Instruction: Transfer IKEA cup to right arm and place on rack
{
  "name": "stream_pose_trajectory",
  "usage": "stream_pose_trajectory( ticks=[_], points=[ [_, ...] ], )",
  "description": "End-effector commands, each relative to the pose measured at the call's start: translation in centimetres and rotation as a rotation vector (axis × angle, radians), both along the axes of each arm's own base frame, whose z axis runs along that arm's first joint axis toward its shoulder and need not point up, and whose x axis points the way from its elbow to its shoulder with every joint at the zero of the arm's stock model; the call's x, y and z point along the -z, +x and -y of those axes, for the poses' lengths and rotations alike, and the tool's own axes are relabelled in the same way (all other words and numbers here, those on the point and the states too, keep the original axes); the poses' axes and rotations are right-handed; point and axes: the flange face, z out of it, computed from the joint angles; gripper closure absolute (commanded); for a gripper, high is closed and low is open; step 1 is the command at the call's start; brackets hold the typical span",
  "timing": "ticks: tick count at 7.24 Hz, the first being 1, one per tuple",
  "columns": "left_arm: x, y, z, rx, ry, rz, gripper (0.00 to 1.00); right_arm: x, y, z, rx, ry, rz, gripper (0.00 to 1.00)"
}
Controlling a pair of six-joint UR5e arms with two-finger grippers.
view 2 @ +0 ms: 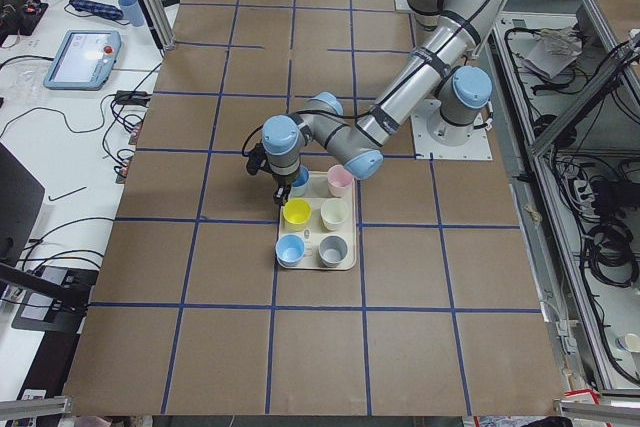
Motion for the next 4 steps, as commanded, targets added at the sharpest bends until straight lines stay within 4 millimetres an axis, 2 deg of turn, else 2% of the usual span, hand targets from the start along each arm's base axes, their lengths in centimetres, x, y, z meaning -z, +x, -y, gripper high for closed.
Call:
stream_pose_trajectory(
  ticks=[1,3,4],
  points=[
    [0.12,0.06,-0.1,0.004,0.02,0.02,0.43,0.03,0.0,0.0,0.0,0.001,0.0,0.0],
    [0.41,-0.14,-0.33,0.001,0.026,0.015,0.7,0.01,0.0,0.01,0.0,-0.001,0.0,0.0],
    [0.35,-0.3,-0.36,0.001,0.024,0.015,0.79,0.01,0.0,0.01,0.0,-0.001,0.0,0.0]
  ],
)
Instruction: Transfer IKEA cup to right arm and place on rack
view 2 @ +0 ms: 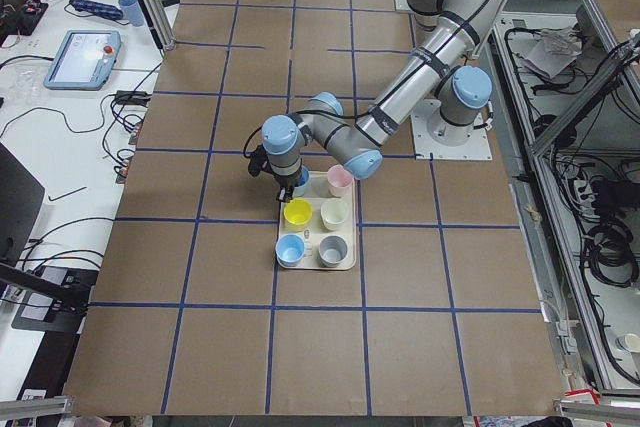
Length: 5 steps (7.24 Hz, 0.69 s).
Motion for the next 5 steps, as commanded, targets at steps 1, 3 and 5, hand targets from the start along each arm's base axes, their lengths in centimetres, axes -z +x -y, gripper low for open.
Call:
stream_pose_trajectory(
  ticks=[1,3,5],
  points=[
    [-0.1,-0.3,0.0,-0.001,-0.003,0.0,0.94,0.0,0.0,0.0,0.0,0.0,0.0,0.0],
    [-1.2,-0.5,0.0,0.0,-0.018,0.01,1.0,0.0,0.0,0.0,-0.002,-0.002,0.0,0.0],
    [-4.5,-0.7,-0.4,0.004,-0.039,0.013,1.0,0.0,0.0,0.0,-0.008,-0.002,-0.001,0.0]
  ],
)
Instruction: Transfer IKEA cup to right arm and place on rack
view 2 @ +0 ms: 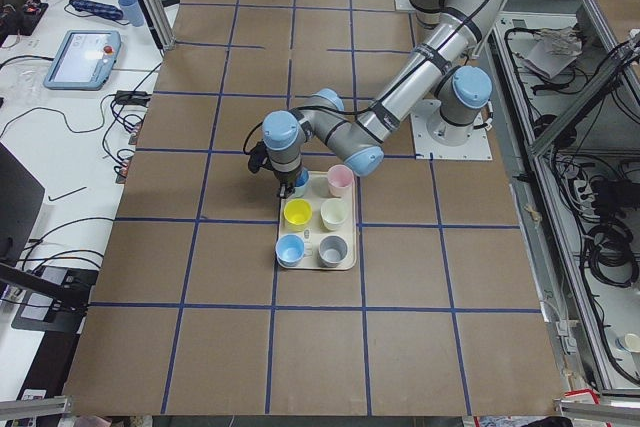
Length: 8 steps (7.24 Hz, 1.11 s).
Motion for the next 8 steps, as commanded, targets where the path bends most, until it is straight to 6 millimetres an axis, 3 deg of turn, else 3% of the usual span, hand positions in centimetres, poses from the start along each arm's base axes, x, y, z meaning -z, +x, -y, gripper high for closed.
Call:
stream_pose_trajectory(
  ticks=[1,2,3,6,8],
  points=[
    [-3.9,-2.4,-0.7,-0.004,-0.041,-0.098,1.0,0.0,0.0,0.0,-0.005,0.0,0.0,0.0],
    [-5.9,-4.6,-0.8,-0.013,-0.074,-0.175,1.0,0.0,0.0,0.0,-0.005,0.0,0.0,0.0],
    [-7.5,-8.2,-0.3,-0.051,-0.082,-0.247,1.0,0.0,0.0,0.0,-0.005,0.0,0.0,0.0],
    [-10.7,-22.5,1.9,-0.136,-0.118,-0.513,1.0,-0.3,-0.8,0.2,-0.005,0.004,0.001,0.0],
    [-10.8,-30.3,1.3,-0.23,-0.073,-0.758,1.0,-0.2,-1.6,0.3,0.003,0.011,0.001,0.0]
  ],
)
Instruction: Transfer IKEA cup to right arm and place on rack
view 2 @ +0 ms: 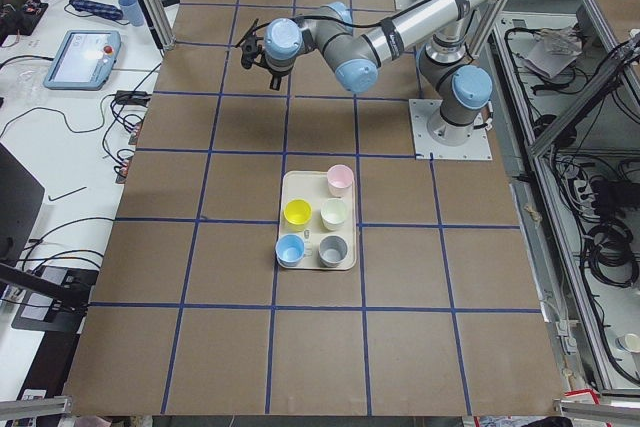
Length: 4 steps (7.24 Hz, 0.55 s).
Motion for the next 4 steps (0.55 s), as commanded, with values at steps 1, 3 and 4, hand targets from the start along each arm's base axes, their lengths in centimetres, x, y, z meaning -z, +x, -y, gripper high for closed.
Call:
stream_pose_trajectory(
  ticks=[1,3,4],
  points=[
    [0.7,-7.1,-1.4,-0.077,0.06,-0.316,1.0,0.0,-1.7,-0.1,0.009,0.032,0.022,0.0],
    [1.1,-11.9,-2.4,-0.145,0.162,-0.553,1.0,-0.1,-6.2,0.1,0.034,0.08,0.115,0.0],
    [0.0,-15.7,-2.9,-0.113,0.188,-0.66,1.0,0.1,-9.4,0.0,0.062,0.105,0.185,0.0]
  ],
)
